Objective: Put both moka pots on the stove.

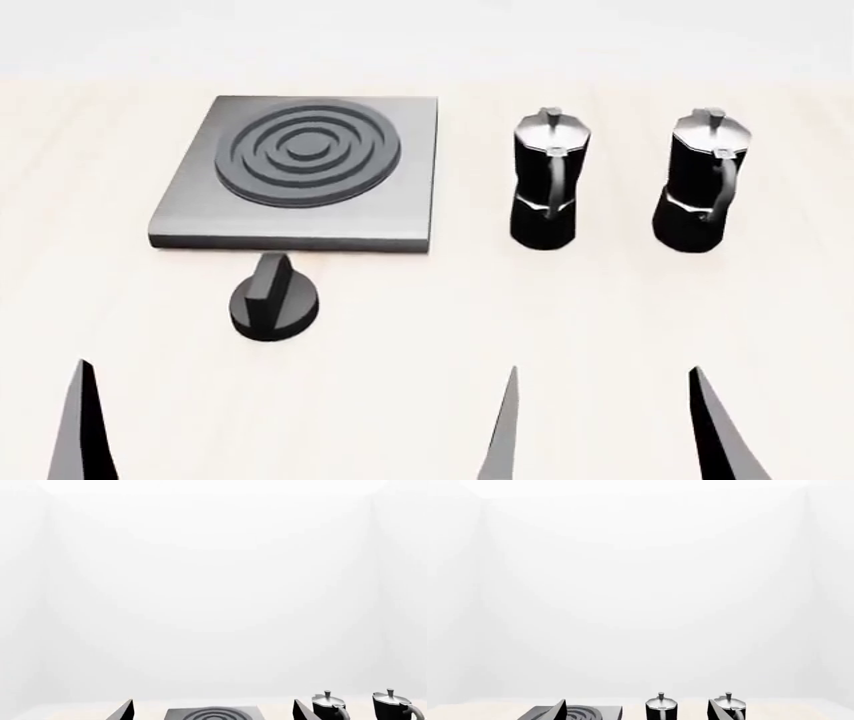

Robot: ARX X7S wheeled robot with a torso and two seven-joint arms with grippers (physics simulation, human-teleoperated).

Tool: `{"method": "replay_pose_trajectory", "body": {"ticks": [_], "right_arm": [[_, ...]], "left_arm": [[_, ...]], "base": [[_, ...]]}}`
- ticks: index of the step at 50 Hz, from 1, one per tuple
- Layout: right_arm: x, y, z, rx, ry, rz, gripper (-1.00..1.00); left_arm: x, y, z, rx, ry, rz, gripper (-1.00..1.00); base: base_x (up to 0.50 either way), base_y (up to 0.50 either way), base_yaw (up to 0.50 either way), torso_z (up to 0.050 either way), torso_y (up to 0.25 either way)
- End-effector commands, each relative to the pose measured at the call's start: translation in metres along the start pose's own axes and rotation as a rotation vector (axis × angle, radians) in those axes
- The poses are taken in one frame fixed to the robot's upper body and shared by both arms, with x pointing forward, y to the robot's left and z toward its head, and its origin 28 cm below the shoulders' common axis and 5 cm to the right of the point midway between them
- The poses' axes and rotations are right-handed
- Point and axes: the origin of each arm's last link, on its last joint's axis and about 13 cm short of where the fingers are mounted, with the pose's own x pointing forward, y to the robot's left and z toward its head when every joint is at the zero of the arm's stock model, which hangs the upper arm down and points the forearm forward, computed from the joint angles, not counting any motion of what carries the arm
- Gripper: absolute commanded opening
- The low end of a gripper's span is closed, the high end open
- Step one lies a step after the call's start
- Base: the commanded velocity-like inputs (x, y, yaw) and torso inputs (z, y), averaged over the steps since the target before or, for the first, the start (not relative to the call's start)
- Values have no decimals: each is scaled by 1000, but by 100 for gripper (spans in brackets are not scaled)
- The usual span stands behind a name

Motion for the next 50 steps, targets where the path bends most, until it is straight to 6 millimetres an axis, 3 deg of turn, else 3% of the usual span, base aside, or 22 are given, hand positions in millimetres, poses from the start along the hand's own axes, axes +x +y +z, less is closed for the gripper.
{"method": "replay_pose_trajectory", "body": {"ticks": [1, 50], "right_arm": [[0, 0, 0, 0, -1, -1, 100], [1, 0, -1, -3, 1, -1, 100]], "left_arm": [[0, 0, 0, 1, 0, -1, 100], [0, -1, 0, 10, 0, -3, 100]], "base": [[211, 0, 0, 0, 0], [214, 0, 0, 0, 0]]}}
